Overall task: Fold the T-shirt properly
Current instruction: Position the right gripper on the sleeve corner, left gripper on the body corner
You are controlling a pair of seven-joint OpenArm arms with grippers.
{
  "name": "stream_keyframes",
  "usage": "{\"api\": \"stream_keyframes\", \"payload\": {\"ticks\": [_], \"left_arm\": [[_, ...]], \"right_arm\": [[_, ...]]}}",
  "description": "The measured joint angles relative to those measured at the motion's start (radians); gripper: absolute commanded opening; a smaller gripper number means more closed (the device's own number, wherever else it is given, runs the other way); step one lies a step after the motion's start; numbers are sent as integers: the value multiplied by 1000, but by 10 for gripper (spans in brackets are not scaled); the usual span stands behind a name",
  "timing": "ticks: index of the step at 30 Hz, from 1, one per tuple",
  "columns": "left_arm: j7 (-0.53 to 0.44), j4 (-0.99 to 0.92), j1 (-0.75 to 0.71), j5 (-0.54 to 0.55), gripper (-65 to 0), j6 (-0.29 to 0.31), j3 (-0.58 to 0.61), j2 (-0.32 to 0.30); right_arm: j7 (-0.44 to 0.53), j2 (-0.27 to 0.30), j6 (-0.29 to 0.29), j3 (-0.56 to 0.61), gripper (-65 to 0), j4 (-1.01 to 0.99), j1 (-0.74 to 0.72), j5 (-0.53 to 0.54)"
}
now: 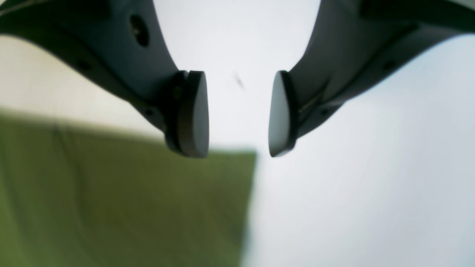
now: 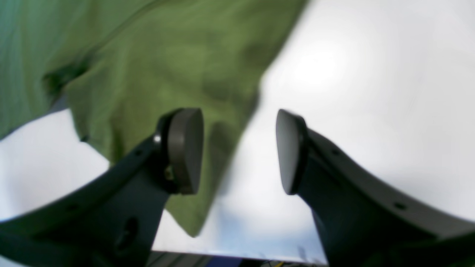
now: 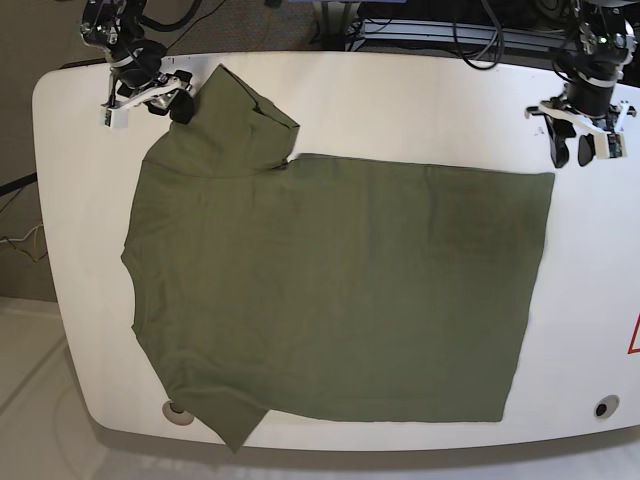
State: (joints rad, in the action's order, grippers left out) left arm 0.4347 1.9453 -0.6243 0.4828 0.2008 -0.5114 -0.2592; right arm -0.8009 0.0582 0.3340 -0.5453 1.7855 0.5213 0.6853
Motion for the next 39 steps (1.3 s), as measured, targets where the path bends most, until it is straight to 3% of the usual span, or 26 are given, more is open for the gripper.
{"api": "stream_keyframes", "payload": {"ticks": [5,8,10,20,28,34,39], "left_arm": [[84,-55,42,47,-387,1,-26,3],[111,-124,79,105,-383,23,-29,1],[117,-141,96,87,-378,16,-25,0],[66,-140,58,88,-355,35,-13,-25],[39,-122,57,79,-314,48,-19,-30],[46,-133,65,76,-332,38,-24,-31],[103,-185,110,76,-352,32,-23,-33]], "right_arm": [[24,-3,15,7,-405,14,20,7],[117,-2,27,5,-436,34,44,-2],[148,0,30,4,-454,40,48,-1],[98,0,3,34,-455,13,9,-13],[48,-9,37,58,-401,-31,-23,-4],[68,-10,42,74,-430,-48,-27,4],[76,-11,40,76,-498,-52,-22,8]]}}
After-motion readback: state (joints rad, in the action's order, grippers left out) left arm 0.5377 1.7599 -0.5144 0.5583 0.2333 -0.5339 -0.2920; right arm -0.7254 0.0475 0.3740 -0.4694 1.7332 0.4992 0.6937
